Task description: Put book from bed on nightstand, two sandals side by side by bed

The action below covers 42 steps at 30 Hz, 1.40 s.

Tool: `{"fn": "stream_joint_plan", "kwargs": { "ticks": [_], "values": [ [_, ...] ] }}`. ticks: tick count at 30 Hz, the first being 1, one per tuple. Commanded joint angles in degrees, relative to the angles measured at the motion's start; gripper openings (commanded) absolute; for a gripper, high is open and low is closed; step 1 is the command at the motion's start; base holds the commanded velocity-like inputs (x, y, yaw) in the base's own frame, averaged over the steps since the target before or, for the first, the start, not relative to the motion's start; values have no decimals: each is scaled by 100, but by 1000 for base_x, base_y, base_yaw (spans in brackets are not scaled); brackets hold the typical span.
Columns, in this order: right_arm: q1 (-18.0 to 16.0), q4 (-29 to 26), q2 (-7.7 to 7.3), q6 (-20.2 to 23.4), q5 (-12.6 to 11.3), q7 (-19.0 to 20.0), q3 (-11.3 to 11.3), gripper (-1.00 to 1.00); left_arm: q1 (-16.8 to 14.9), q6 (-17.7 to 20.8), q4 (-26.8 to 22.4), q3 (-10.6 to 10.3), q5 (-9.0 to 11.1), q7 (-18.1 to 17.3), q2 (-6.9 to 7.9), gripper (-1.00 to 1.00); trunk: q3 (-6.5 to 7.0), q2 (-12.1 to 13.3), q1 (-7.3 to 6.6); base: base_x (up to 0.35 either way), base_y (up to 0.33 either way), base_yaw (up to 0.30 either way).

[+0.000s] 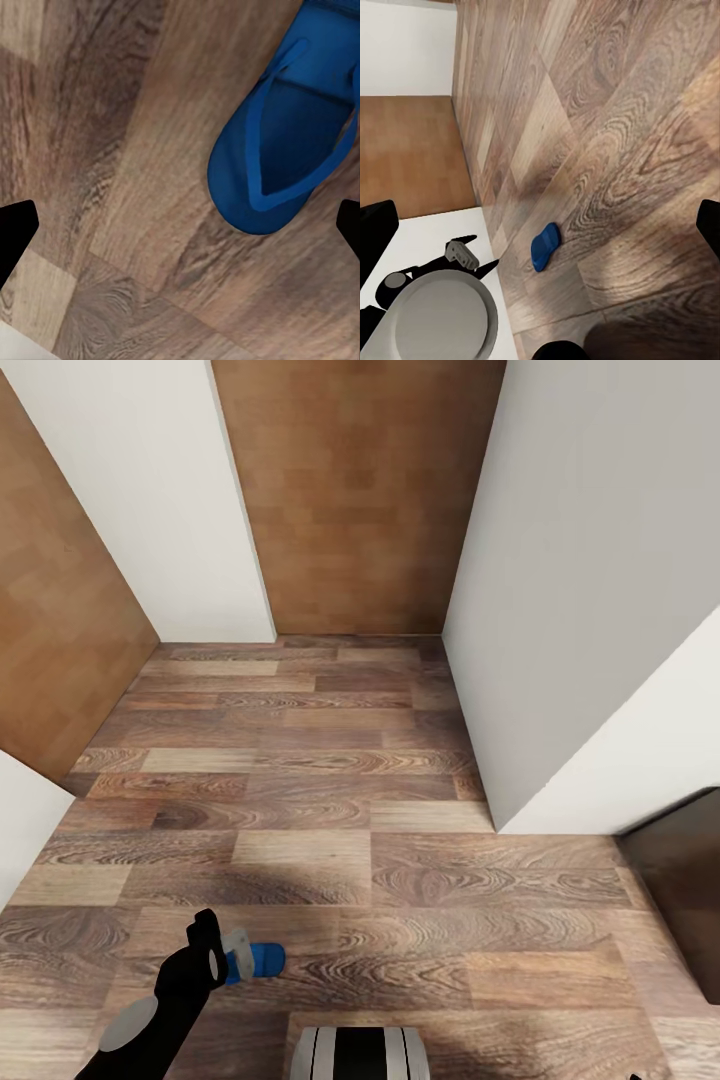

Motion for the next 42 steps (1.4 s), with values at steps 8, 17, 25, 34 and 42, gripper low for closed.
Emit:
{"fn": "stream_joint_plan", "kwargs": {
  "ticks": [8,17,25,34,42],
  "values": [
    [0,1,1,60,-8,17,-6,100,-2,36,-12,-19,-49,-42,-4,100,-4,-2,-1,4,0,0],
    [1,0,1,60,-8,17,-4,100,-2,40,-8,-22,-49,-34,-16,100,-92,-7,9,0,0,0],
    [-1,0,0,60,-10,17,-4,100,-2,46,-10,-27,-49,-28,-30,100,-270,-18,30,0,0,0],
    [-1,0,1,60,-10,17,-4,100,-2,47,-12,-27,-57,-17,-31,100,-403,-26,45,0,0,0],
    [2,0,1,60,-10,17,-4,100,-2,47,-15,-27,-58,-16,-31,100,-469,-30,53,0,0,0]
  ]
}}
